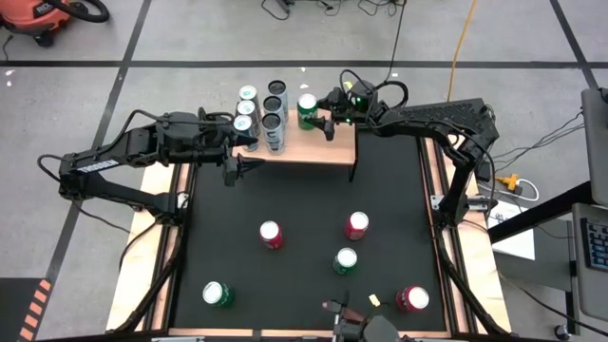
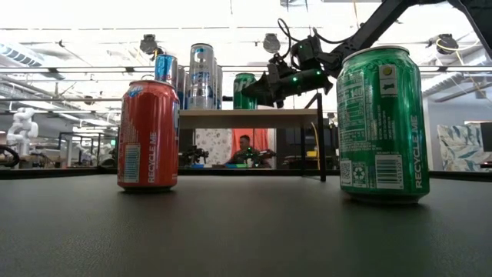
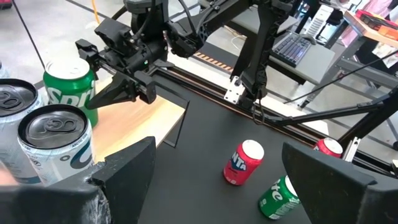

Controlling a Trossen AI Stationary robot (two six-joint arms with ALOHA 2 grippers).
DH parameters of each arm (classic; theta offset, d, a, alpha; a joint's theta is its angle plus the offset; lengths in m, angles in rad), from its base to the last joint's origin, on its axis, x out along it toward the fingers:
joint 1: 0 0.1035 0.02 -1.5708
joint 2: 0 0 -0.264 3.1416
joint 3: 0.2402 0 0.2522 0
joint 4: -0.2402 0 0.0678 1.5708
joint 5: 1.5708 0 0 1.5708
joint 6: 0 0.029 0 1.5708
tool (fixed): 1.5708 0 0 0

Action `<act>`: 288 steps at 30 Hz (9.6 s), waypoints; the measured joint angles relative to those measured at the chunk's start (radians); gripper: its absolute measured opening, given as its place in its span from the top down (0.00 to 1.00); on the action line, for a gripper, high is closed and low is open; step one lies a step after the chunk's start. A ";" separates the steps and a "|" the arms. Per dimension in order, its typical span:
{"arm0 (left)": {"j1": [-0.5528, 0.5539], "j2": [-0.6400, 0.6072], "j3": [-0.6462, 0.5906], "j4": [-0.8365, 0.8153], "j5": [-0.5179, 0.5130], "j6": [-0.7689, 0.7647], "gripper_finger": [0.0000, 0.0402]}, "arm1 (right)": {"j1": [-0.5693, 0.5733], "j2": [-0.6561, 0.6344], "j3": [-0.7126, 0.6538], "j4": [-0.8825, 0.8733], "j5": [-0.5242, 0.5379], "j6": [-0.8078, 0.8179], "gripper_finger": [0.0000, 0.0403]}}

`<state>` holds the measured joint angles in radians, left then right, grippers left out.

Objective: Place canned beverage on shelf
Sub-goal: Put the top green soda can on the shelf

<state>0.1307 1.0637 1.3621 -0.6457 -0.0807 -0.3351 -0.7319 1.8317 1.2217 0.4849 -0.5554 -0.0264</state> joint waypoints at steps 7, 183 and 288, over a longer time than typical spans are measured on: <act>0.000 0.000 0.000 0.000 -0.003 0.000 0.12 | 0.000 0.000 0.000 -0.001 -0.001 -0.008 0.31; -0.001 0.005 0.000 0.000 -0.029 0.001 0.12 | 0.193 -0.088 0.000 -0.199 0.476 0.218 1.00; -0.556 0.994 0.401 0.267 -0.278 -0.180 0.01 | 1.099 -0.775 0.000 -1.533 0.426 0.497 1.00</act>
<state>-0.4258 2.0575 1.7626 -0.3791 -0.3588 -0.5152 0.3674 1.0565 1.2217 -1.0481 -0.1295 0.4702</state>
